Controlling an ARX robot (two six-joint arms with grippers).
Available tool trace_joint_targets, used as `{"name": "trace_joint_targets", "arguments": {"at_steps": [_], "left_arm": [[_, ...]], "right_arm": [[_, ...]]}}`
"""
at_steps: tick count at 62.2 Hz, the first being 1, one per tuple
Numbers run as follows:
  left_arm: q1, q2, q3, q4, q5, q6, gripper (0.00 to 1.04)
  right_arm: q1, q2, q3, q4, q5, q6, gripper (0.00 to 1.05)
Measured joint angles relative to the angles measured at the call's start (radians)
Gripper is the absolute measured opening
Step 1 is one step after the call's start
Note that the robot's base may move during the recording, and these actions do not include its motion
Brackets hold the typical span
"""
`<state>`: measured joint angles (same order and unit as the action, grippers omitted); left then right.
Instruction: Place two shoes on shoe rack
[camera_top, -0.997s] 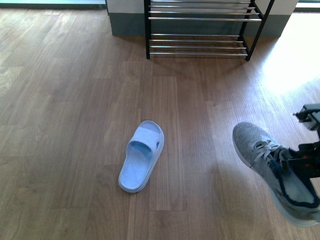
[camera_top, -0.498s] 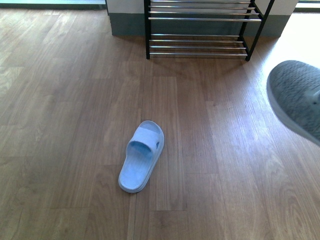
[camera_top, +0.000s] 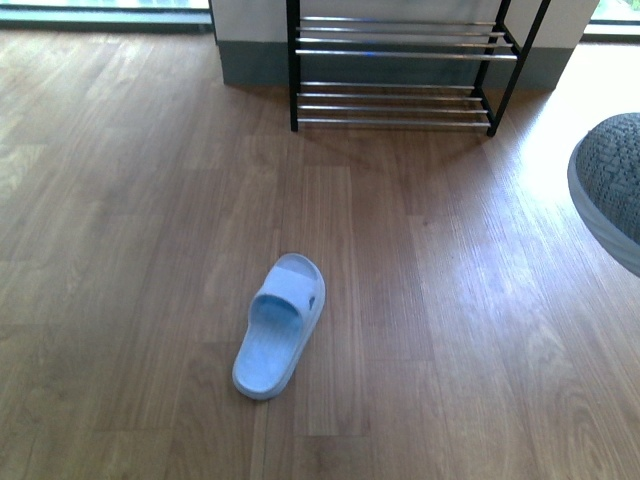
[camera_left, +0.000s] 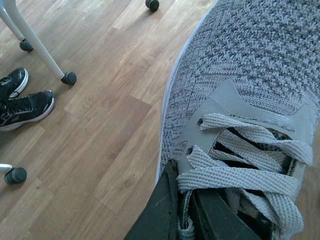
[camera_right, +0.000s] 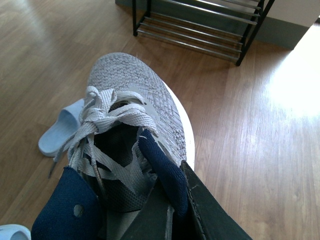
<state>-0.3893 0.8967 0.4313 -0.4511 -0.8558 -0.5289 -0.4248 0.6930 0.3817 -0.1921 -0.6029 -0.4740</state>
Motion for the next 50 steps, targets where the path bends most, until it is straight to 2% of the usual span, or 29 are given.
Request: {"name": "trace_joint_targets", "arguments": {"at_steps": [50], "left_arm": [[-0.001,-0.004,0.000,0.000,0.005,0.000,0.01]], "right_arm": [[-0.002,-0.001,0.000,0.000,0.004,-0.012,0.01]]}}
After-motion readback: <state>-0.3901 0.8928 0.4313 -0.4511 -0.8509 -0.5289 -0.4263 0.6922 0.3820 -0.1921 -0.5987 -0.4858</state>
